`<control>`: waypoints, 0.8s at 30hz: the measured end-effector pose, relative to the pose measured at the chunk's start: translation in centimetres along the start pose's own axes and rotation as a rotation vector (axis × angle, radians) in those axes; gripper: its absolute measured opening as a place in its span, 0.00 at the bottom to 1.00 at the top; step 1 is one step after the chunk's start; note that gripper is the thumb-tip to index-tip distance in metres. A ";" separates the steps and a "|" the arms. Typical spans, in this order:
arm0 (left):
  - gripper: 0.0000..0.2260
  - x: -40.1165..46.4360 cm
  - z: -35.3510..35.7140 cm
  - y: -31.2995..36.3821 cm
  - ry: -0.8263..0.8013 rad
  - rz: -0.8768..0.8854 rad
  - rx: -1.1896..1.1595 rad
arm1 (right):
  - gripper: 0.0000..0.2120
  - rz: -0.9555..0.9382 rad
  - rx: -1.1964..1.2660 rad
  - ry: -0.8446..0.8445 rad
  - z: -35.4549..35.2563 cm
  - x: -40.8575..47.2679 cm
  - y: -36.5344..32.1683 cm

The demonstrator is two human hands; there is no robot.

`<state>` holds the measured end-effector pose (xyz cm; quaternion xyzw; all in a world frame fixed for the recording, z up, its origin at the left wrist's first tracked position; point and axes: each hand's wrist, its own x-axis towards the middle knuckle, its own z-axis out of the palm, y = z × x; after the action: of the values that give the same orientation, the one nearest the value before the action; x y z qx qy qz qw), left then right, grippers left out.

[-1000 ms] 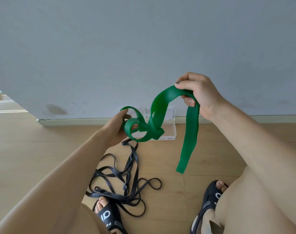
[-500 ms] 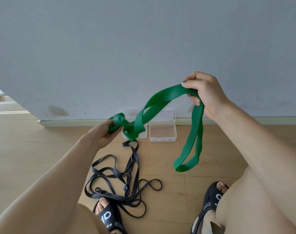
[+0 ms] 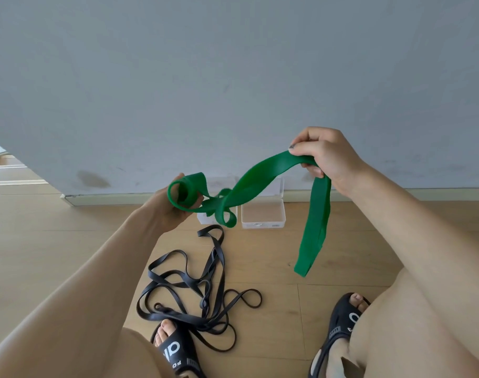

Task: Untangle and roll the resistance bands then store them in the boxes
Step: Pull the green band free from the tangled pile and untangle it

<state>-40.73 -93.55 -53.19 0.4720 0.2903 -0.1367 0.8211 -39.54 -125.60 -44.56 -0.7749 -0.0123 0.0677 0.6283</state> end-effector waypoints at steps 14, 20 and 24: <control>0.15 0.4 -4.1 3.0 0.317 0.057 0.344 | 0.08 0.151 -0.578 0.328 -2.8 1.6 1.9; 0.19 -2.0 -4.3 3.4 -0.064 -0.205 0.432 | 0.06 0.112 -0.500 0.391 -3.0 1.8 1.8; 0.31 -1.6 -4.7 2.5 0.032 -0.056 0.895 | 0.03 0.033 -0.364 0.180 -1.1 1.0 0.9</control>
<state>-42.41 -88.36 -52.31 0.7748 0.2279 -0.2636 0.5275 -38.50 -126.76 -45.35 -0.8786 0.0444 0.0050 0.4755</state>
